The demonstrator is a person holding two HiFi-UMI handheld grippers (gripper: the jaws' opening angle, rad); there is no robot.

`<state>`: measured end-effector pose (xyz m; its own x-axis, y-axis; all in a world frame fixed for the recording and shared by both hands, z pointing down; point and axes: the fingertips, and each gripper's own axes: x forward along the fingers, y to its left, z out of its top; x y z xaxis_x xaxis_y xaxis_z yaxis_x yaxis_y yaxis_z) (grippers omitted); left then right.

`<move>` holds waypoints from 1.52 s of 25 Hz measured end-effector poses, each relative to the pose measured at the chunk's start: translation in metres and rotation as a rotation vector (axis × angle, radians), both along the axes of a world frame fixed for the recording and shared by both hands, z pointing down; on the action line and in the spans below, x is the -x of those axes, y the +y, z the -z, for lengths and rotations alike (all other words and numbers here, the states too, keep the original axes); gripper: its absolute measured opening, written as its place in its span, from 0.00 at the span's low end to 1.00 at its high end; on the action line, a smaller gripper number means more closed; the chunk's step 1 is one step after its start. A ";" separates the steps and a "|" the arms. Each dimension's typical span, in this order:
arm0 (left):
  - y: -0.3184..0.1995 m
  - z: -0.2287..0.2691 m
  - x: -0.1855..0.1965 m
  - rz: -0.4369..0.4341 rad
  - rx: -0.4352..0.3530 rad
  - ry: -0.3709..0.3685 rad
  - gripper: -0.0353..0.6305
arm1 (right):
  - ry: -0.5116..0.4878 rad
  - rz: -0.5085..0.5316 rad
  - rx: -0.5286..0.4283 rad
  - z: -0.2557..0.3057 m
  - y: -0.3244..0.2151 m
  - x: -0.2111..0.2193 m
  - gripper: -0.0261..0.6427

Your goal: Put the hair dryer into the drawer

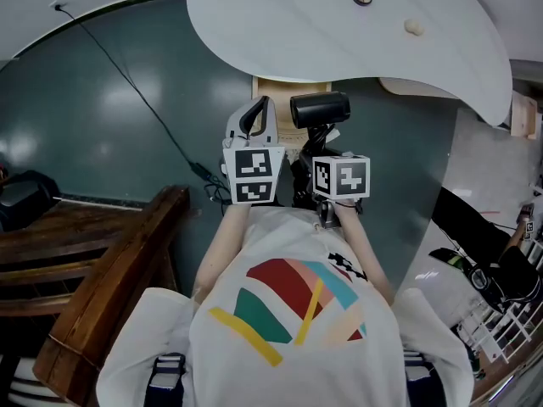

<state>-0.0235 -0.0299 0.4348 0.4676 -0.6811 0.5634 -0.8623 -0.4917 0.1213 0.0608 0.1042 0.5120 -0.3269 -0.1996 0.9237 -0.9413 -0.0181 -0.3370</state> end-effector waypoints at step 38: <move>0.004 -0.030 0.006 0.011 0.095 -0.005 0.08 | 0.024 0.094 0.274 -0.063 -0.011 0.006 0.32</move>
<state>-0.0291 -0.0257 0.4646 0.4573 -0.6293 0.6284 -0.8683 -0.4687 0.1624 0.0547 0.0937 0.5747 -0.3094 0.0882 0.9468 -0.9509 -0.0178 -0.3091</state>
